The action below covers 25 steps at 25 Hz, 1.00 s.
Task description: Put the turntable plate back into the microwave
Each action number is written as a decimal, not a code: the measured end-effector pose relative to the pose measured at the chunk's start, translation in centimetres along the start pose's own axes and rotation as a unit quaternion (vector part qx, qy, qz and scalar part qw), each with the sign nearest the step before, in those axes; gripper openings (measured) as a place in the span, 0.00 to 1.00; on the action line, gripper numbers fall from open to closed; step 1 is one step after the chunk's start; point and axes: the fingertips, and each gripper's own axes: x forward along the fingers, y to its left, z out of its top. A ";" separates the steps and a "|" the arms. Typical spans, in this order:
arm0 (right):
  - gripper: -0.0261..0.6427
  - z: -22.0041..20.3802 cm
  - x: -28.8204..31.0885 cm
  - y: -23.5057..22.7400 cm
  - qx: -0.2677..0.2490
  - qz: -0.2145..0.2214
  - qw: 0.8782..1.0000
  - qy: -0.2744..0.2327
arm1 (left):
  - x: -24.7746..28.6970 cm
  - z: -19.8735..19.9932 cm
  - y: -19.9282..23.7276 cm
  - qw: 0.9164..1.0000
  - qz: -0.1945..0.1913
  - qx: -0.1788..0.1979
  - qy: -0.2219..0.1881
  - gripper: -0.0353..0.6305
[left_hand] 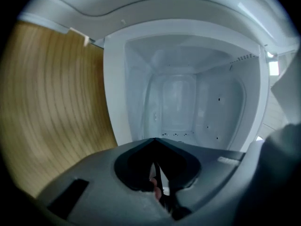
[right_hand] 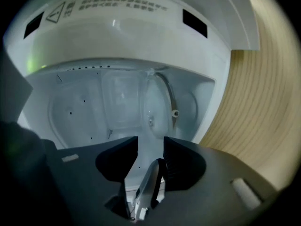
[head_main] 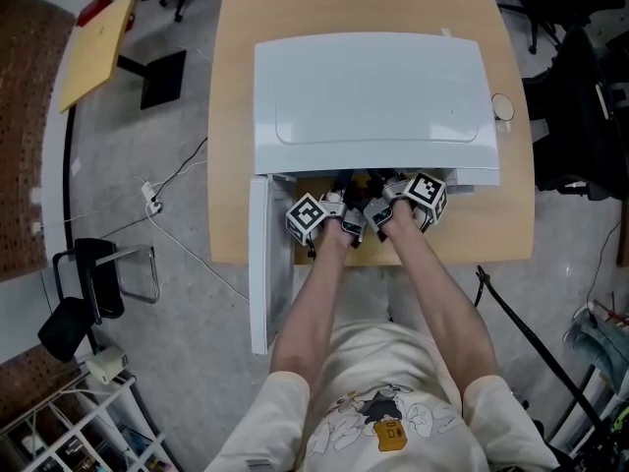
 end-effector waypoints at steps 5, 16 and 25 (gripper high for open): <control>0.29 -0.4 -0.1 0.3 -0.025 -0.007 1.000 0.009 | 0.1 0.1 -0.7 1.000 -0.003 0.003 0.004 0.05; 0.12 -1.8 -3.8 0.6 -0.105 0.000 0.994 0.029 | -3.1 -2.9 -1.7 0.997 0.010 0.064 0.031 0.05; 0.05 -2.2 -9.0 2.1 -0.317 -0.039 0.946 0.046 | -5.7 -6.5 -4.7 0.948 0.081 0.293 0.090 0.05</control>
